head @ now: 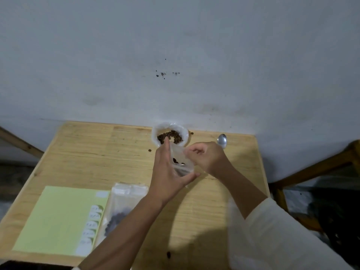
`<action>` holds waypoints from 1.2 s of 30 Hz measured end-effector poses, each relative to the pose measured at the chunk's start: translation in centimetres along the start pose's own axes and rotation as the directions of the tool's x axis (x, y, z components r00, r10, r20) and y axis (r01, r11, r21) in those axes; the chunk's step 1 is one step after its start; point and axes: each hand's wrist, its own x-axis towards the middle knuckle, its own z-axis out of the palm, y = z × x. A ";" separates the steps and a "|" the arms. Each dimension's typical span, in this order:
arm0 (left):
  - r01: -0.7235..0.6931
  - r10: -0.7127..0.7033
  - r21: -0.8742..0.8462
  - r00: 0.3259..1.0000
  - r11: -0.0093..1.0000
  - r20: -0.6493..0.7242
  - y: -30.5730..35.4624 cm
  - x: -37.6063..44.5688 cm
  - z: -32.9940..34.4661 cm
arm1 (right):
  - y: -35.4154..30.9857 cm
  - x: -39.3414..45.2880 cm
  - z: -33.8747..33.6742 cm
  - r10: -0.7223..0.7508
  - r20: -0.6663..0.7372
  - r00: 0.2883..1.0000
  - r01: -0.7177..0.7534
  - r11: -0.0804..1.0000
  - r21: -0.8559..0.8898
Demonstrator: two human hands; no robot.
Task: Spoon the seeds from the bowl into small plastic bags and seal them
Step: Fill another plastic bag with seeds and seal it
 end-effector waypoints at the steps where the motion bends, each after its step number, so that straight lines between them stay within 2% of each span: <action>1: 0.002 -0.001 -0.006 1.000 1.000 0.006 0.1 -0.1 -0.4 | -0.4 0.0 0.1 -0.008 -0.022 1.000 0.007 0.999 -0.053; 4: -0.010 0.009 -0.048 0.999 0.999 -0.035 -0.2 -0.4 -2.3 | -2.2 -0.3 0.3 -0.015 -0.026 1.000 0.012 0.994 -0.108; 7: -0.068 0.054 -0.107 0.991 0.992 -0.125 -0.8 -1.2 -4.5 | -4.2 -1.1 0.7 -0.002 -0.011 1.000 0.001 0.997 -0.081; 9: -0.057 0.019 -0.205 0.983 0.977 -0.183 -1.0 -1.6 -6.1 | -5.1 -1.9 1.2 0.034 -0.038 0.999 -0.033 0.999 0.027; 11: -0.003 -0.070 -0.317 0.973 0.949 -0.220 -1.3 -1.9 -7.5 | -5.6 -3.2 2.0 0.067 -0.051 0.996 -0.055 0.976 0.212; 13: 0.045 -0.151 -0.401 0.959 0.915 -0.238 -1.8 -2.3 -8.8 | -5.7 -4.7 3.1 0.040 -0.078 0.996 -0.005 0.916 0.402; 15: 0.059 -0.187 -0.451 0.951 0.891 -0.245 -2.3 -3.0 -9.8 | -5.8 -6.2 4.5 -0.010 -0.169 0.986 0.088 0.882 0.462; 19: -0.002 -0.129 -0.482 0.963 0.876 -0.239 -3.0 -4.7 -11.5 | -6.8 -8.0 7.1 -0.061 -0.329 0.942 0.196 0.897 0.395; 21: -0.047 -0.067 -0.455 0.971 0.889 -0.230 -3.4 -5.3 -12.6 | -7.3 -8.6 7.8 -0.092 -0.330 0.939 0.214 0.910 0.356; 26: -0.111 0.093 -0.453 0.994 0.884 -0.062 -4.7 -5.9 -15.1 | -8.1 -9.8 8.9 -0.149 -0.267 0.952 0.221 0.939 0.264; 29: -0.094 0.098 -0.498 0.995 0.862 -0.019 -5.0 -5.8 -16.0 | -8.6 -10.1 9.2 -0.139 -0.272 0.952 0.206 0.950 0.234; 34: -0.092 0.063 -0.502 0.995 0.860 -0.075 -4.5 -6.1 -16.1 | -9.4 -9.6 10.0 -0.103 -0.354 0.929 0.202 0.946 0.254; 36: -0.105 0.080 -0.462 0.994 0.880 -0.073 -4.7 -5.8 -16.4 | -9.5 -9.4 10.2 -0.094 -0.338 0.937 0.194 0.941 0.276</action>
